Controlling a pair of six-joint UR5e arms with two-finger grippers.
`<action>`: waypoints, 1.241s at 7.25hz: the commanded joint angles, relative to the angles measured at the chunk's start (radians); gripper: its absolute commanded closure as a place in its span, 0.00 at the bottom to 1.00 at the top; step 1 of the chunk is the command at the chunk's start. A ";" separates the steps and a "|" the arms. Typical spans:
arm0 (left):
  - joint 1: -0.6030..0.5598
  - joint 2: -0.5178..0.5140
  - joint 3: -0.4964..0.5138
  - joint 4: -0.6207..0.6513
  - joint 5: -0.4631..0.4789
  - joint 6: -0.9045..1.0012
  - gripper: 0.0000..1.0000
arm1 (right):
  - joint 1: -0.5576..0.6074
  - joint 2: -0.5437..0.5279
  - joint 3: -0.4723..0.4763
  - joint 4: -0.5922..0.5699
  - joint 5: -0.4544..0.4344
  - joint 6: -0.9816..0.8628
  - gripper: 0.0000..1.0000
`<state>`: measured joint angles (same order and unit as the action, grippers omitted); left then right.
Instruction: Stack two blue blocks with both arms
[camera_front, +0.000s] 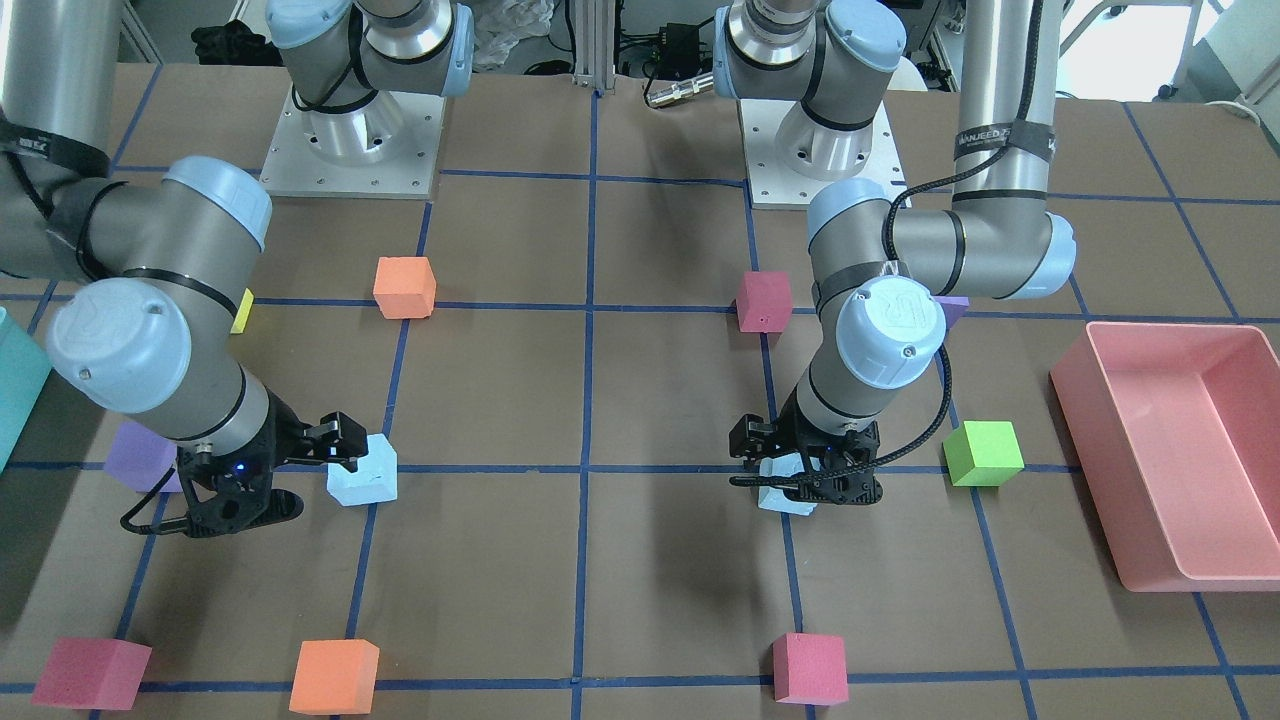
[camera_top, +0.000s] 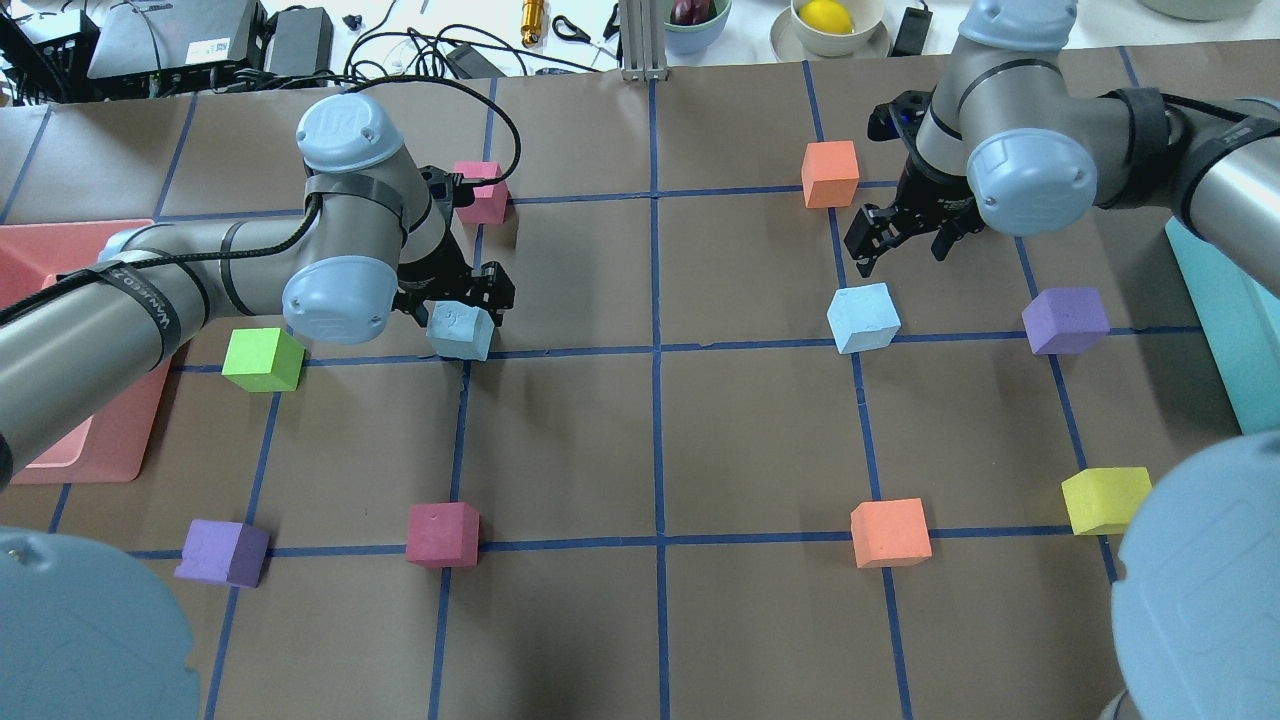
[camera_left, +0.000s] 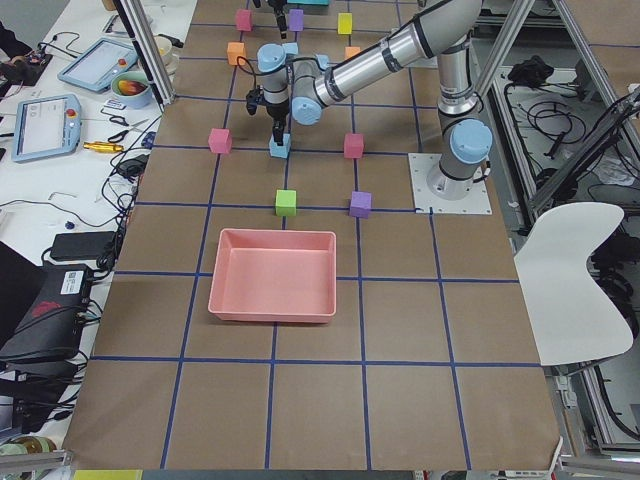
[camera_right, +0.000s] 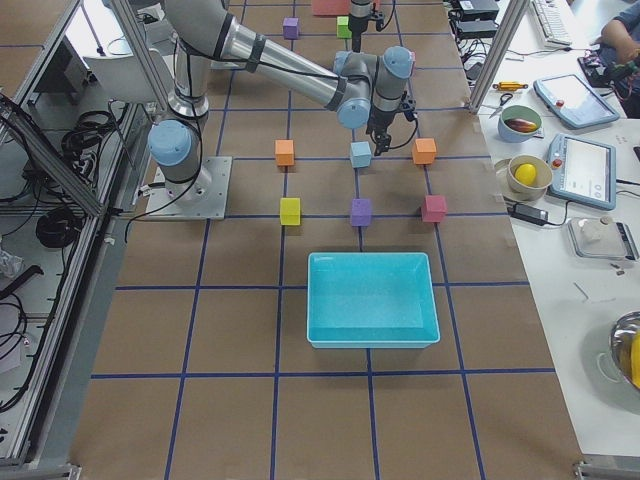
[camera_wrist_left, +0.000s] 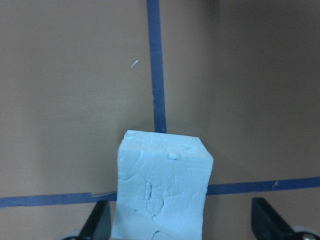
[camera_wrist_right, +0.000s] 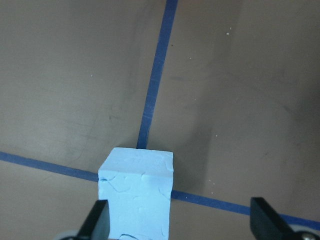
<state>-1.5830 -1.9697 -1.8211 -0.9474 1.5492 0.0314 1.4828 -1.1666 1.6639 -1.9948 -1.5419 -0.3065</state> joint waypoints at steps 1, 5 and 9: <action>0.000 -0.018 -0.015 0.015 0.002 0.013 0.00 | 0.002 0.021 -0.012 -0.007 0.047 0.090 0.00; 0.001 -0.044 -0.014 0.070 0.042 0.028 0.00 | 0.026 0.053 0.045 -0.012 0.062 0.093 0.00; 0.001 -0.043 -0.026 0.078 0.038 0.016 0.27 | 0.030 0.053 0.128 -0.140 0.042 0.064 1.00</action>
<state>-1.5815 -2.0137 -1.8439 -0.8698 1.5871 0.0508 1.5120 -1.1111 1.7734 -2.1022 -1.4921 -0.2331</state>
